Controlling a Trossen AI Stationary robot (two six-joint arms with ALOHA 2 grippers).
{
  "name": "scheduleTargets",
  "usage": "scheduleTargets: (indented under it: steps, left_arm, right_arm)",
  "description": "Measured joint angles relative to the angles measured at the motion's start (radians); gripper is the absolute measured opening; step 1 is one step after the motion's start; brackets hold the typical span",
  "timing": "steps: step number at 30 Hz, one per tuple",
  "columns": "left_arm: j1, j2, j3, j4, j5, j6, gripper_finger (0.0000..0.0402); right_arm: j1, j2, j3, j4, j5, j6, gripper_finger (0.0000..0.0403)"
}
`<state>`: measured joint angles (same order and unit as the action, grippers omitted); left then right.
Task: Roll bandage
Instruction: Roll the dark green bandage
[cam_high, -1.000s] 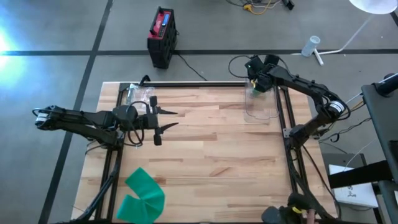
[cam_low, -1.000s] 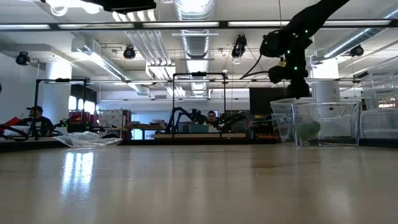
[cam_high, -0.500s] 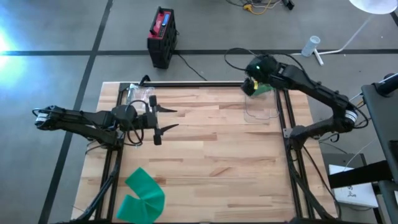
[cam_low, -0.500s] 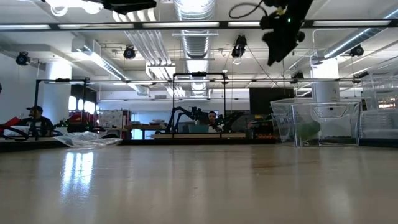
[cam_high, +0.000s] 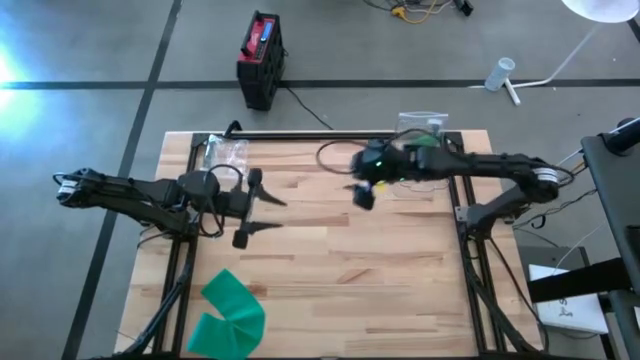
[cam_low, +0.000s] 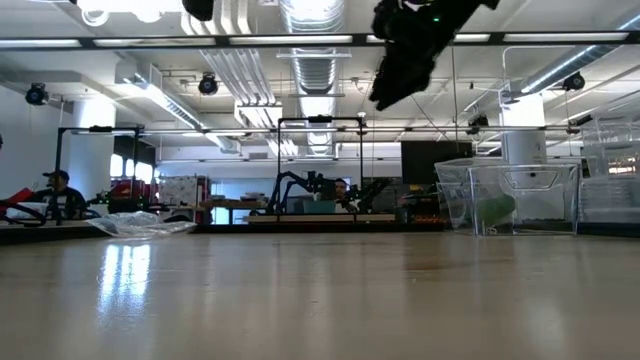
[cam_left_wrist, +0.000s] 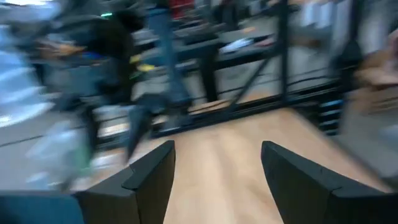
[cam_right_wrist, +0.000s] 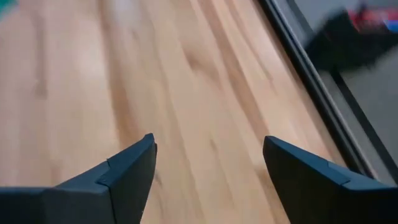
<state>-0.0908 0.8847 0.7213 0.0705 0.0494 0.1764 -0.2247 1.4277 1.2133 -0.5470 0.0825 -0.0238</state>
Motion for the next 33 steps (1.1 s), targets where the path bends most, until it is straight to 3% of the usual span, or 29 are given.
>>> scheduleTargets:
  steps: [3, 9, 14, 21, 29, 33]
  left_arm:
    - [-0.01, 0.004, -0.001, -0.019, 0.061, -0.073, 0.0218]
    - [-0.091, 0.004, -0.009, -0.143, 0.065, -0.311, 0.02]
    - [-0.233, 0.005, -0.033, -0.161, 0.059, -0.493, 0.0184]
    - [-0.363, 0.01, -0.074, -0.225, -0.151, -0.656, 0.0166]
    - [-0.391, 0.01, -0.175, -0.236, -0.174, -0.849, 0.0153]
    - [-0.388, 0.01, -0.182, -0.327, -0.336, -0.842, 0.0152]
  right_arm:
    - [0.041, 0.086, -0.001, 0.212, -0.045, -0.062, 0.0296]
    - [0.101, 0.279, 0.024, 0.653, -0.12, -0.219, 0.0297]
    - [0.125, 0.461, 0.115, 0.819, -0.116, -0.294, 0.0274]
    - [0.146, 0.699, 0.346, 0.789, -0.117, -0.312, 0.0249]
    - [0.184, 0.846, 0.579, 0.447, -0.14, -0.406, 0.0228]
    - [0.185, 0.862, 0.668, 0.243, -0.114, -0.406, 0.022]
